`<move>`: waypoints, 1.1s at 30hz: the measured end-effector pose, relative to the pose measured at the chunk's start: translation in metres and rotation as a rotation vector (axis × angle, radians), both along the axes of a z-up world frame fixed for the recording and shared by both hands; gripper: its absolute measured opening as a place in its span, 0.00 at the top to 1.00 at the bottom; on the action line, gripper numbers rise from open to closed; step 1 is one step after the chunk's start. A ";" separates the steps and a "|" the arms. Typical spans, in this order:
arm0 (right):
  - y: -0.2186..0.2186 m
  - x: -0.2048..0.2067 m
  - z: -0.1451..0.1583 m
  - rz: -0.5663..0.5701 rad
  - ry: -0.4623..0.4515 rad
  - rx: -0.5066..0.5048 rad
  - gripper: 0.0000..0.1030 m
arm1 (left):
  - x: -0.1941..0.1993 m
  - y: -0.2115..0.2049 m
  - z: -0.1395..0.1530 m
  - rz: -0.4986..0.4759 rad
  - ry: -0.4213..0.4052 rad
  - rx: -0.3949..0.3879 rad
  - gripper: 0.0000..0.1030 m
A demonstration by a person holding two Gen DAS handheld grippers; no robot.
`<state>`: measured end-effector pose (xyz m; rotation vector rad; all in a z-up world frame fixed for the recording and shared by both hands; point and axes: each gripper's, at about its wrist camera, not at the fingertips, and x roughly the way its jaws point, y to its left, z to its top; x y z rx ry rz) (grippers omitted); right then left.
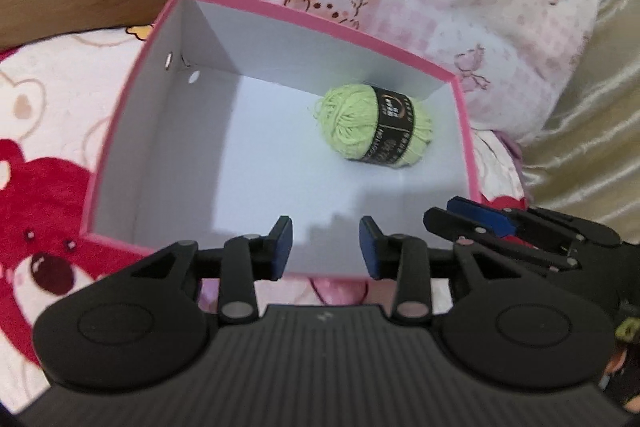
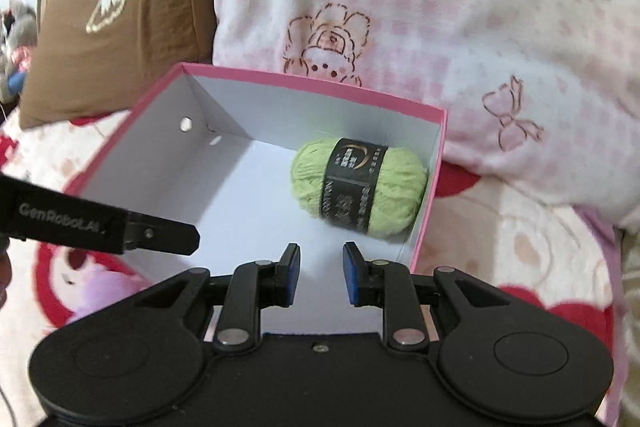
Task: Organize objects
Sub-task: 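Lower the yarn ball into the pink box and open the left tool, then withdraw the left tool and move it toward the clear plastic case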
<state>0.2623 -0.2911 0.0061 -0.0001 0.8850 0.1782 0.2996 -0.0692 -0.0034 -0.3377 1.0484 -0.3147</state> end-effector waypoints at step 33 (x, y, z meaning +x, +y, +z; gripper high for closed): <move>0.054 -0.168 0.096 0.138 -0.148 0.029 0.07 | -0.176 0.075 0.090 -0.056 -0.061 0.035 0.07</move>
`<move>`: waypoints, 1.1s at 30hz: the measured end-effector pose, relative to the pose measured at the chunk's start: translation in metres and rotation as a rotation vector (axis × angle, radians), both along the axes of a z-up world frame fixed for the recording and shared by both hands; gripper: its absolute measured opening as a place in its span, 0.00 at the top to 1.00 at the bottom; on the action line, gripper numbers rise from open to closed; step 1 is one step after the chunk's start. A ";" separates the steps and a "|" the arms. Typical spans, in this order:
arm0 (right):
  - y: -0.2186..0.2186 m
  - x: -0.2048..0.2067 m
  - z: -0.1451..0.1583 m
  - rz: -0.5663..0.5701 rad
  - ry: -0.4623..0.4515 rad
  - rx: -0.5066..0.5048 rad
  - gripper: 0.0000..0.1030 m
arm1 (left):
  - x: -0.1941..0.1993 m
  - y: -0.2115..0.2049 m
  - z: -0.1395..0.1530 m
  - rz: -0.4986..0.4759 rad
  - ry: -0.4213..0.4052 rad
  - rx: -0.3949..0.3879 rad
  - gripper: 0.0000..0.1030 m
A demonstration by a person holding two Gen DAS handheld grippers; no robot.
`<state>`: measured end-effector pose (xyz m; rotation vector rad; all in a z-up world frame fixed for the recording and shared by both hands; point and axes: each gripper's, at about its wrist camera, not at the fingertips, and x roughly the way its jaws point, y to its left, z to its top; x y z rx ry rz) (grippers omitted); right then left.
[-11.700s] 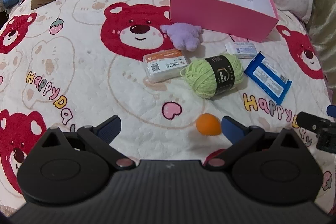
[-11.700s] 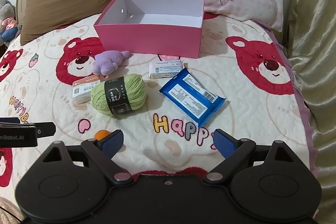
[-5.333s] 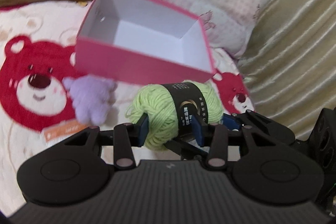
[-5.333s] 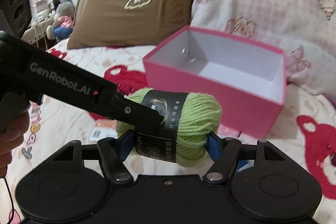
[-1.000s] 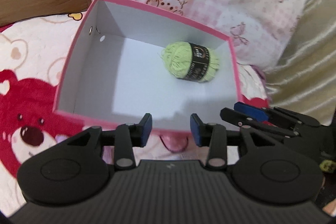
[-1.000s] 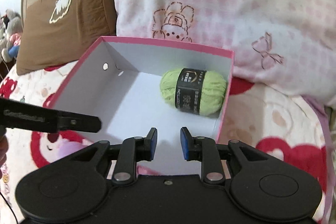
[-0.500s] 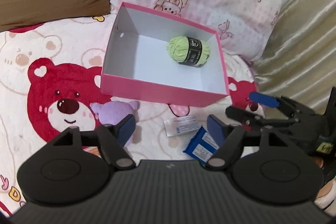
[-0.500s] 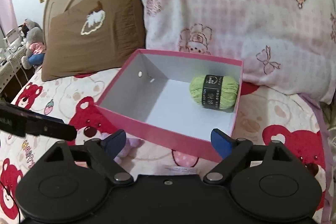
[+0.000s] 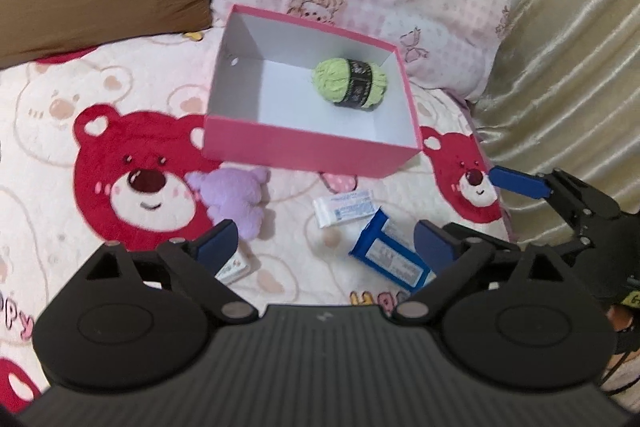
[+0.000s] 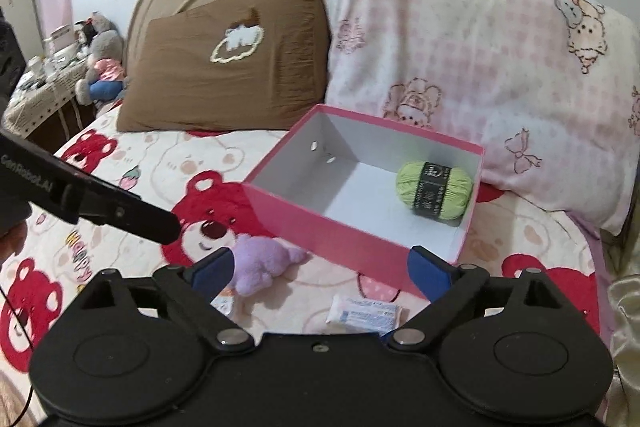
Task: Organize objects
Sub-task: 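Withdraw the left tool and move it toward the clear plastic case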
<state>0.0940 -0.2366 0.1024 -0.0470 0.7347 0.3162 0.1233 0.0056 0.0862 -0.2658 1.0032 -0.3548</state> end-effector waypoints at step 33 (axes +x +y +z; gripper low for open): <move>0.108 -0.040 -0.085 0.349 0.125 -0.055 0.07 | -0.049 0.051 -0.105 0.098 0.069 -0.028 0.10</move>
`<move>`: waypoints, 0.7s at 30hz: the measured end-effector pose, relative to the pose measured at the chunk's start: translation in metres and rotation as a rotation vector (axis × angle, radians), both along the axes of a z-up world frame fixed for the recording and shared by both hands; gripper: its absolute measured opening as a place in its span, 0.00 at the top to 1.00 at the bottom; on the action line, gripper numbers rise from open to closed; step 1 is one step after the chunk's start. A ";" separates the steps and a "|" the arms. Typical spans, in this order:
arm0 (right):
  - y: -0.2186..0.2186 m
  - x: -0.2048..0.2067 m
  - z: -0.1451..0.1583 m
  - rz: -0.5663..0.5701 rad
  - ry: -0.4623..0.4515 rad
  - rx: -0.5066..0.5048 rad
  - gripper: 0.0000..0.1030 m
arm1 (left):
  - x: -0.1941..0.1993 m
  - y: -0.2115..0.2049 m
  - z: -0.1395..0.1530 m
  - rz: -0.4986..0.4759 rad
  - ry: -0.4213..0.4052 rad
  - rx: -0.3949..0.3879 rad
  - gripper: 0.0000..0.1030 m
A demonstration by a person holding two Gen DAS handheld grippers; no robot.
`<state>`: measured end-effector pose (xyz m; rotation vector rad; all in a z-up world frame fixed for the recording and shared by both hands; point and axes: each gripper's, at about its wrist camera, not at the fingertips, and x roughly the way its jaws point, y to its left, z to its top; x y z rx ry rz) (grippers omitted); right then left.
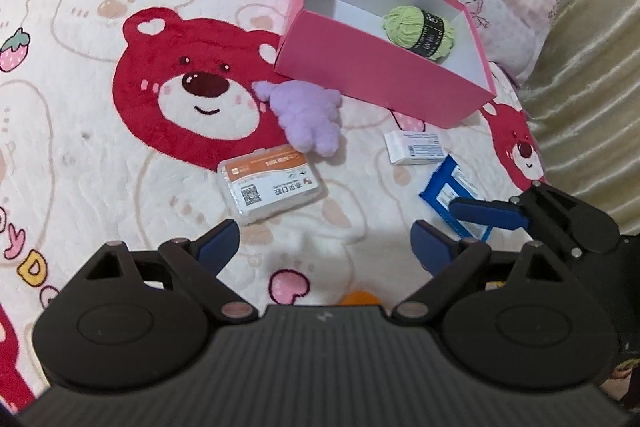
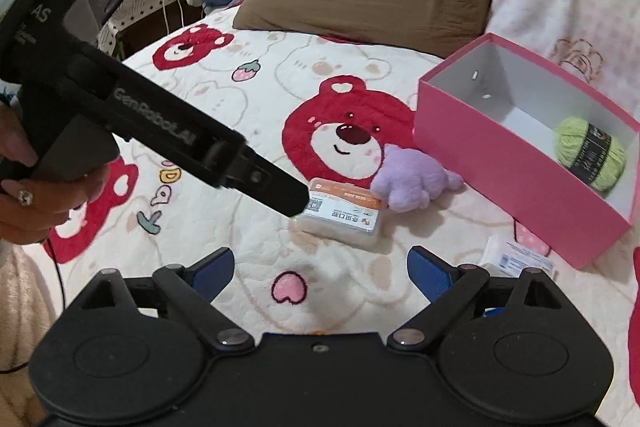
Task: Organize objects
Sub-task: 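Withdraw the left tool and move it toward the clear plastic case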
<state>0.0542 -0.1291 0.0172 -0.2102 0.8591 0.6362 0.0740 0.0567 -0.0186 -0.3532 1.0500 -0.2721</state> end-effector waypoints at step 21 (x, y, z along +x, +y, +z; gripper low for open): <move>0.049 0.044 -0.081 0.090 -0.054 -0.033 0.09 | 0.018 0.014 -0.063 0.064 -0.111 0.006 0.16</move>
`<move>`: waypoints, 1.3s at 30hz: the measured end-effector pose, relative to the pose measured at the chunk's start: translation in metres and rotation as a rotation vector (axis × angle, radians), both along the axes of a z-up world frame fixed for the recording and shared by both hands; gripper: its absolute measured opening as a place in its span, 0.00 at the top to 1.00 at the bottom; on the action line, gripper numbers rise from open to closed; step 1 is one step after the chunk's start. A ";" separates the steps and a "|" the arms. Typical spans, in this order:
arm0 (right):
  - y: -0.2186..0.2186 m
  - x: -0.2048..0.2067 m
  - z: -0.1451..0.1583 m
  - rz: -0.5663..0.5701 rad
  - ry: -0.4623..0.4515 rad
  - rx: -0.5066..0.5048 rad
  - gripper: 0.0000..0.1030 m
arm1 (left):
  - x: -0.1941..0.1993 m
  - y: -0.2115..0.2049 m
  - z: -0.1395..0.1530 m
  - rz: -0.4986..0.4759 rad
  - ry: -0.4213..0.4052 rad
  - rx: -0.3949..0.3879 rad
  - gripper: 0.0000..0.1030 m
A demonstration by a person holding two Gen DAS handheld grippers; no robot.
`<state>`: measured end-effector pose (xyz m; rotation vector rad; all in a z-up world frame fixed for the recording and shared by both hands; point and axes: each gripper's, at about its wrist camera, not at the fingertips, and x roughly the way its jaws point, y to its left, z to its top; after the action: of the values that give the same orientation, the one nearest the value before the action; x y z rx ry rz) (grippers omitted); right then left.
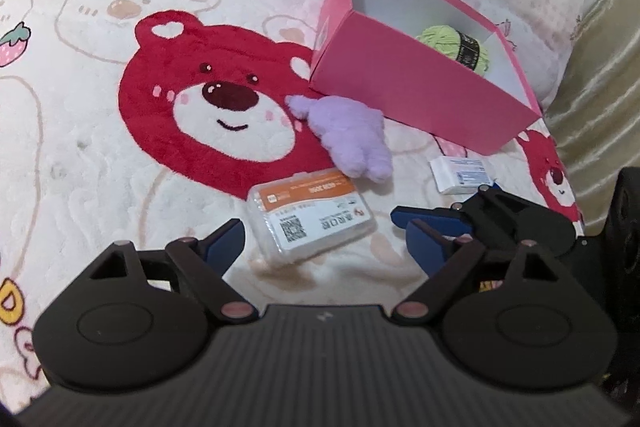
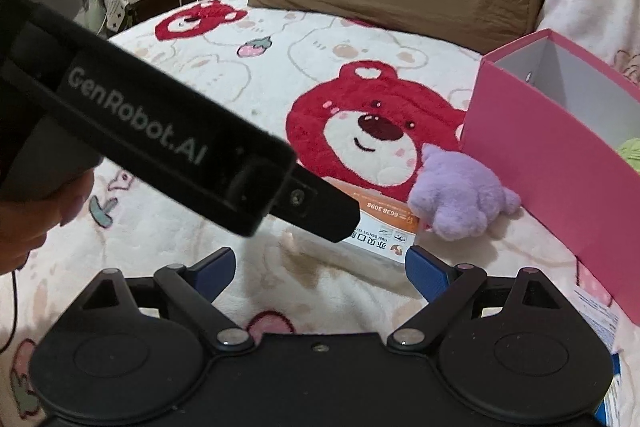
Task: Organize objects
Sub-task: 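Withdraw the left tool and move it toward the clear plastic case, then close the left tool on the clear plastic case with orange label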
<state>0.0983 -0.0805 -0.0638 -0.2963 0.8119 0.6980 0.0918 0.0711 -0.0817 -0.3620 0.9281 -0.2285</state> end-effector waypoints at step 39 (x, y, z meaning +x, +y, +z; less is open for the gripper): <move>-0.035 0.030 -0.039 -0.181 0.262 0.174 0.09 | 0.008 0.004 -0.057 0.140 0.173 -0.189 0.52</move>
<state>0.1282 -0.1150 -0.1027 0.0276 1.0058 0.6397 0.1003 0.0754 -0.1382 -0.6269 1.0497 -0.1586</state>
